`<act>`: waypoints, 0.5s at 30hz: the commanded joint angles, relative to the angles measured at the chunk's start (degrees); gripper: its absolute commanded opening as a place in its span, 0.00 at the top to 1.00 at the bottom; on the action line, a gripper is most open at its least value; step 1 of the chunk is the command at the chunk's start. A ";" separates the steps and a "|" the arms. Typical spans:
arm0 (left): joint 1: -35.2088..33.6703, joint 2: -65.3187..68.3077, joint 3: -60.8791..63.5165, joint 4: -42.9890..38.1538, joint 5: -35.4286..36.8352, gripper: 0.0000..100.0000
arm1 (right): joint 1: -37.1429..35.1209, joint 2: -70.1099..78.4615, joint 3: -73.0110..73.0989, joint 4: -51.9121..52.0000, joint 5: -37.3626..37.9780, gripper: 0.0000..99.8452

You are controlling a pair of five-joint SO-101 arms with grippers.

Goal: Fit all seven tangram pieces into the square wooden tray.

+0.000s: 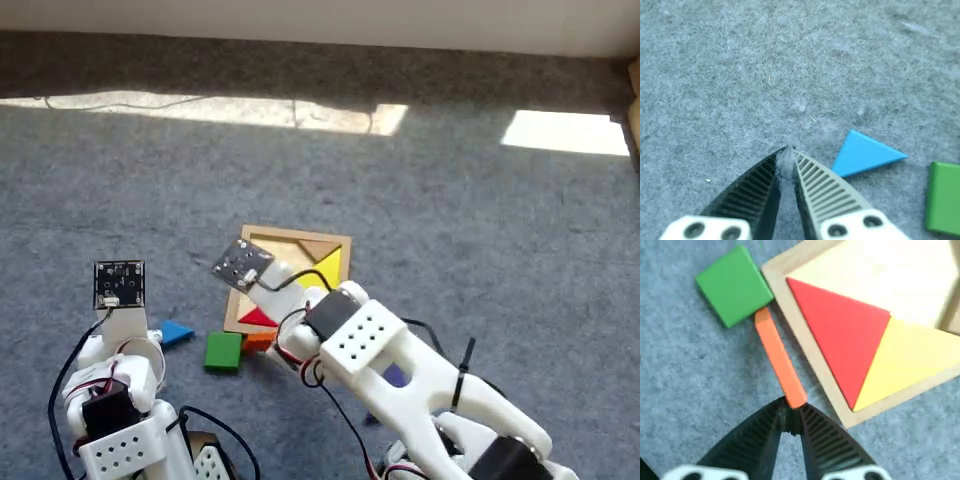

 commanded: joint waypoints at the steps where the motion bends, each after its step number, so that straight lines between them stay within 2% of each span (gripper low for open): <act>1: -0.75 -1.98 -0.48 -1.05 -0.26 0.99 | 1.54 -3.74 -0.13 0.04 0.62 0.99; 7: -0.75 -1.98 -0.48 -1.05 -0.26 0.99 | -0.92 -2.68 1.27 -0.31 0.35 0.99; 12: -0.75 -1.98 -0.48 -1.05 -0.26 0.99 | -1.10 -2.86 1.19 0.13 0.26 0.87; 15: -0.75 -1.98 -0.48 -1.05 -0.26 0.99 | -3.91 -2.33 1.19 -0.40 0.26 0.86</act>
